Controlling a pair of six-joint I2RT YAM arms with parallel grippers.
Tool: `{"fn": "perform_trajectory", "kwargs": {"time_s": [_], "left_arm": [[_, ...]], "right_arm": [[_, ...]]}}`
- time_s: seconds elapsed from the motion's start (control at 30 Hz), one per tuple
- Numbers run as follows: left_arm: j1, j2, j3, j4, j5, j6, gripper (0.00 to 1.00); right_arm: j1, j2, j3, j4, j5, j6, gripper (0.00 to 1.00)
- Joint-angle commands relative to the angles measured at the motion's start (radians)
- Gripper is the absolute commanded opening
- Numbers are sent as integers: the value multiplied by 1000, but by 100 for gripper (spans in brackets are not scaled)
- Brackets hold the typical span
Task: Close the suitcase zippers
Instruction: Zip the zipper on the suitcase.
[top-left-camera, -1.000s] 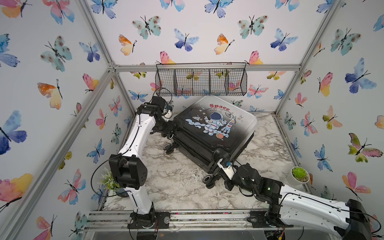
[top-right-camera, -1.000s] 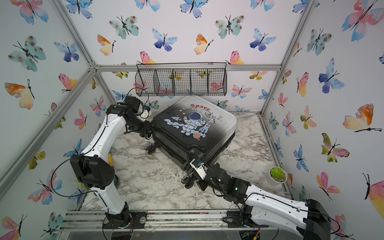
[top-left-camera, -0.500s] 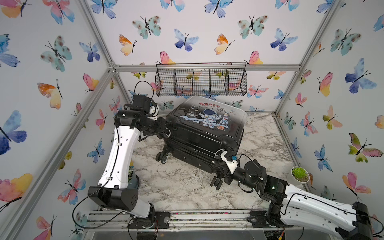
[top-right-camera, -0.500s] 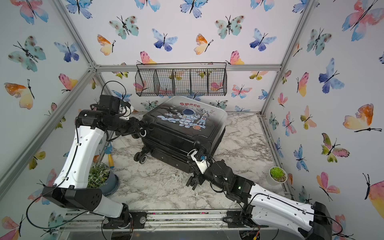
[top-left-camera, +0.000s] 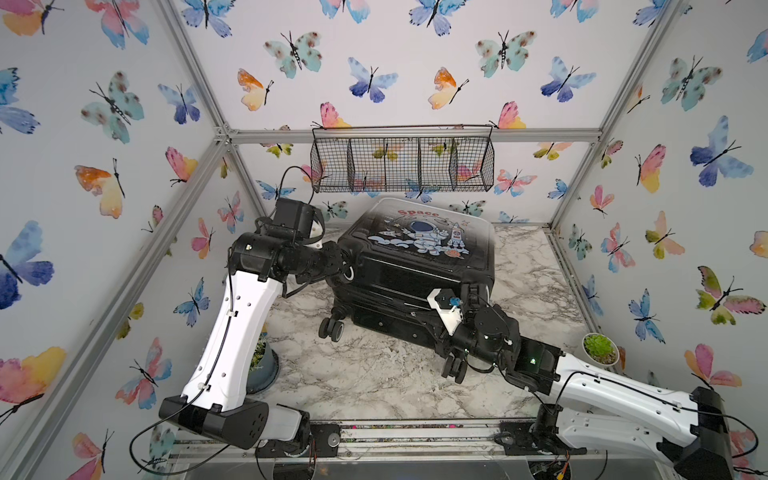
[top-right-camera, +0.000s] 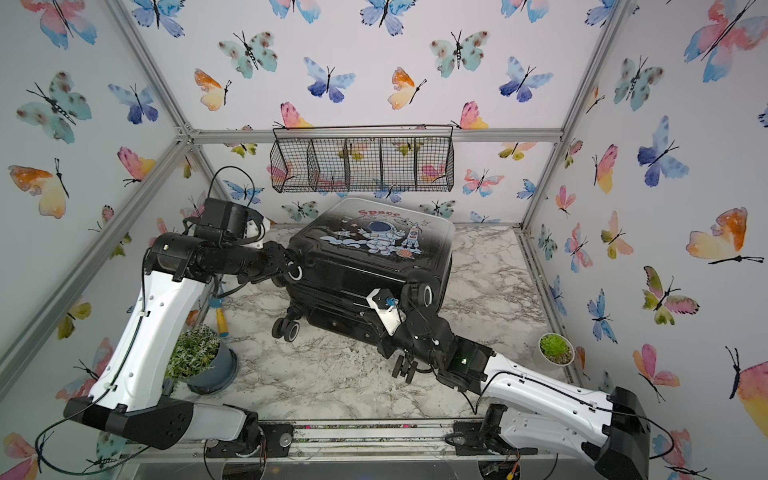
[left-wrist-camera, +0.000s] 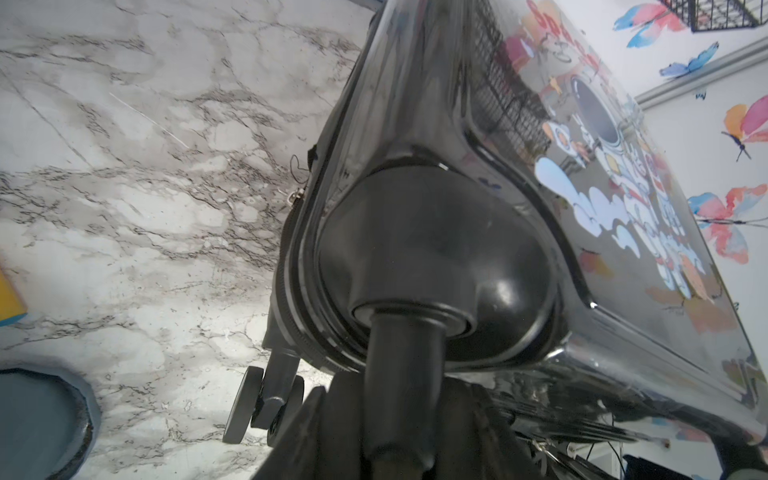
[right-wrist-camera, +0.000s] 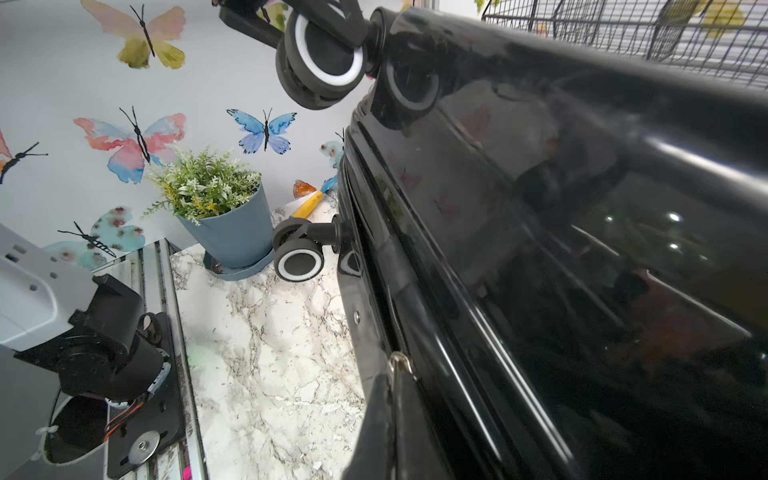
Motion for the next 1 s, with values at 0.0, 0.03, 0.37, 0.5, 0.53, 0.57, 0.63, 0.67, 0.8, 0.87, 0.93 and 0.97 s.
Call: {"fn": "perform_trajectory", "kwargs": {"time_s": [0.0,0.03,0.37,0.5,0.53,0.57,0.63,0.67,0.8,0.87,0.93,0.97], "left_arm": [[-134,1,-12,138,83,-99,0],[-158,0,-24,157,91,-117,0],[-347,-5,-105,348,133,-279,0],[-358,-28,-133,396,152,-329,0],[-357,-28,-114,373,135,-319,0],[-357,-24,-98,356,130,-317,0],[-358,-23,-91,364,155,-332,0],[-359,-29,-98,375,164,-340,0],[-359,-51,-124,399,179,-360,0],[-359,-53,-127,403,193,-363,0],[-359,-61,-134,407,198,-367,0],[-359,-64,-141,409,202,-367,0]], "right_arm": [[33,32,89,121,-128,14,3],[33,51,103,121,-132,10,3],[33,150,112,211,-133,27,3],[33,163,44,369,-134,86,3],[33,167,36,406,-133,90,3],[33,172,35,430,-135,92,3],[32,195,27,488,-146,112,3],[33,199,2,542,-140,131,3],[31,248,-99,817,-117,222,3],[31,286,-104,884,-132,269,3],[31,320,-121,948,-119,311,3],[30,330,-130,974,-105,319,4]]}}
